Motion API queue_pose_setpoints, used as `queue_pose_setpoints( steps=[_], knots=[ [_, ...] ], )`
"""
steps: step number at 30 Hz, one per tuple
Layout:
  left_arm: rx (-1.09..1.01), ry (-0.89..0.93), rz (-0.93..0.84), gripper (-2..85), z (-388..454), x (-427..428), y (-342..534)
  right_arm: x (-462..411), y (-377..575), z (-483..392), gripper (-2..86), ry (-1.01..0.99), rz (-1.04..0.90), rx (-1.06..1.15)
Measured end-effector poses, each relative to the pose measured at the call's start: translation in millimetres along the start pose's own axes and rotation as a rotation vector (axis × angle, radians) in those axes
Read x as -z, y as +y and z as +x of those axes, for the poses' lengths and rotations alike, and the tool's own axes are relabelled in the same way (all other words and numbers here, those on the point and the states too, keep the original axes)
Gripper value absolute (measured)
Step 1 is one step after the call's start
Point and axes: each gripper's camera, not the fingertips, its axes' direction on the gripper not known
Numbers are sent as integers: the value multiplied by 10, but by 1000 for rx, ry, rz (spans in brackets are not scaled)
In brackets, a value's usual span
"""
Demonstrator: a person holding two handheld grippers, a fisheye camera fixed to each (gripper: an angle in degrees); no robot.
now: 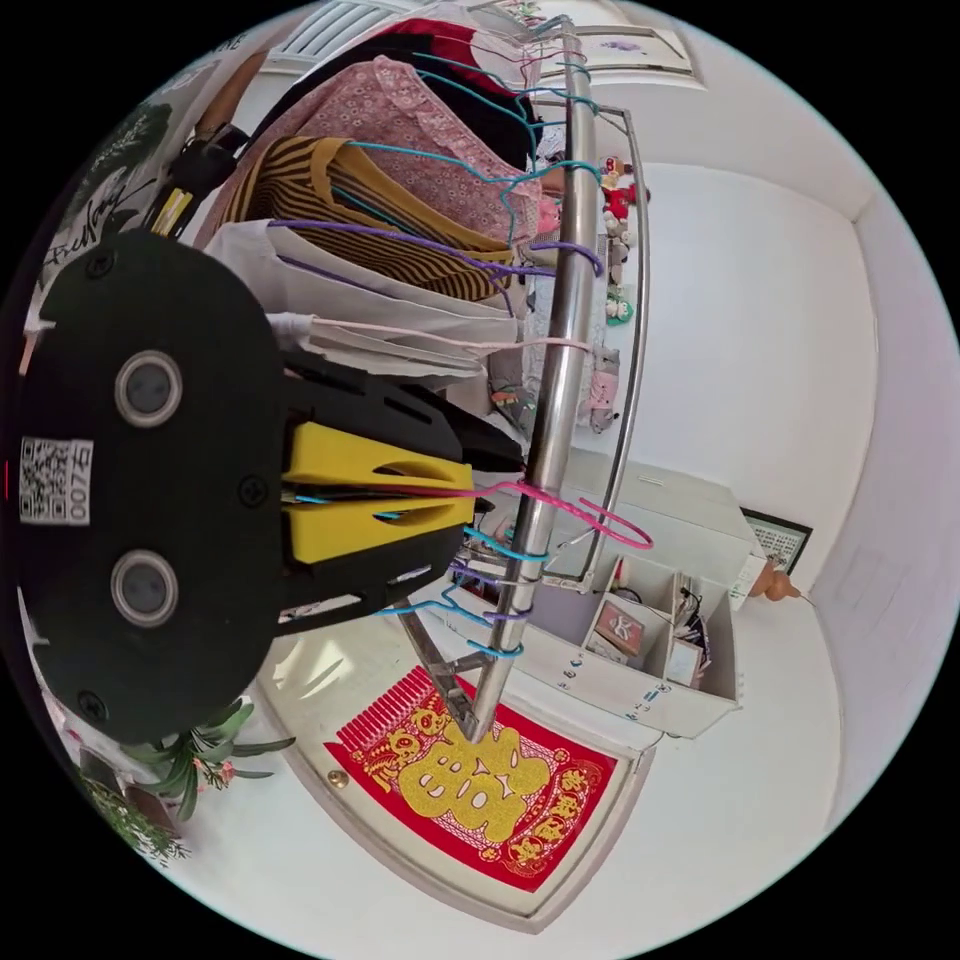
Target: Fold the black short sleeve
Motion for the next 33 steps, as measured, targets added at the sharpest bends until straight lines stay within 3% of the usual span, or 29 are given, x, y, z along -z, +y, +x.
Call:
queue_pose_setpoints(
  steps=[5, 12, 20, 24, 33],
  knots=[
    [-52, 1, 19, -9, 18, -67, 50, 237, -160, 224, 4, -5, -12, 20],
    [-115, -80, 138, 24, 115, -106, 213, 1505, 569, 649, 4, 20, 110, -118],
    [-297, -122, 431, 59, 677, 5, -134, 3233, 1082, 586, 2, 293, 73, -178],
    [-359, -49, 559, 72, 1086, -195, -345, 4180, 1160, 436, 2, 468, 9, -209],
    [-543, 276, 495, 119, 2455, -1406, -736, 5948, 1182, 29, 2, 810, -194, -285]
  ],
)
